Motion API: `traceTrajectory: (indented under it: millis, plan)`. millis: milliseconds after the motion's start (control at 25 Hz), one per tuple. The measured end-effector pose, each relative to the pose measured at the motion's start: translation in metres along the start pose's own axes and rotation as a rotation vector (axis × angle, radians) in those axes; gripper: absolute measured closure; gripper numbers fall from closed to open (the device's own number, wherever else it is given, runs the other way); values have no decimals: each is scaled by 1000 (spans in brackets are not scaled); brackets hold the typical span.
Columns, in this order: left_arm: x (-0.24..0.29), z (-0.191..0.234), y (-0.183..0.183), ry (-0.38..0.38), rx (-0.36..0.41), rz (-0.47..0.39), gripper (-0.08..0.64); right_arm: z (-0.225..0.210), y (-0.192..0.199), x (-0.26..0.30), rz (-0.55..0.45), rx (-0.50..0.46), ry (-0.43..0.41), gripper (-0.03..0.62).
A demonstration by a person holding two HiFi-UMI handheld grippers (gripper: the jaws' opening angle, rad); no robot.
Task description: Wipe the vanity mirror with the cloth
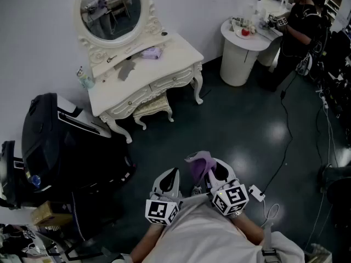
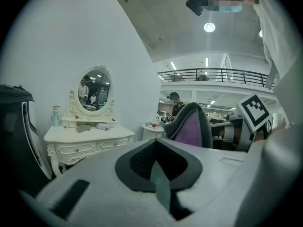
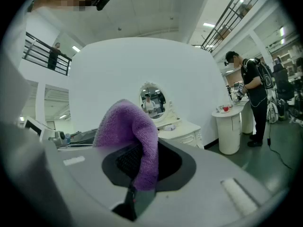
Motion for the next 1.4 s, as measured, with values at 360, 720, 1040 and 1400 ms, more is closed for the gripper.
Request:
traceTrajectory:
  millis: [360, 720, 1040, 1400]
  plan:
    - [0, -1, 2, 12, -19, -4, 557, 1, 1, -8, -8, -11, 18, 529]
    - [10, -1, 0, 41, -1, 0, 557, -10, -1, -4, -22, 28, 46, 529]
    - [38, 44, 1, 9, -46, -13, 558, -19, 0, 39, -25, 31, 65, 529]
    - [122, 138, -28, 0, -13, -33, 558, -38, -22, 157, -18, 26, 86, 529]
Point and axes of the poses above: the fingertips, and each gripper's own axes: x forward along the fingers, z to its left, y out of its underside, the point moved 9 cm from there along -x, backward along the fingers, and after that the axes turned 7 degrees about -z, right-handed, at the moved point
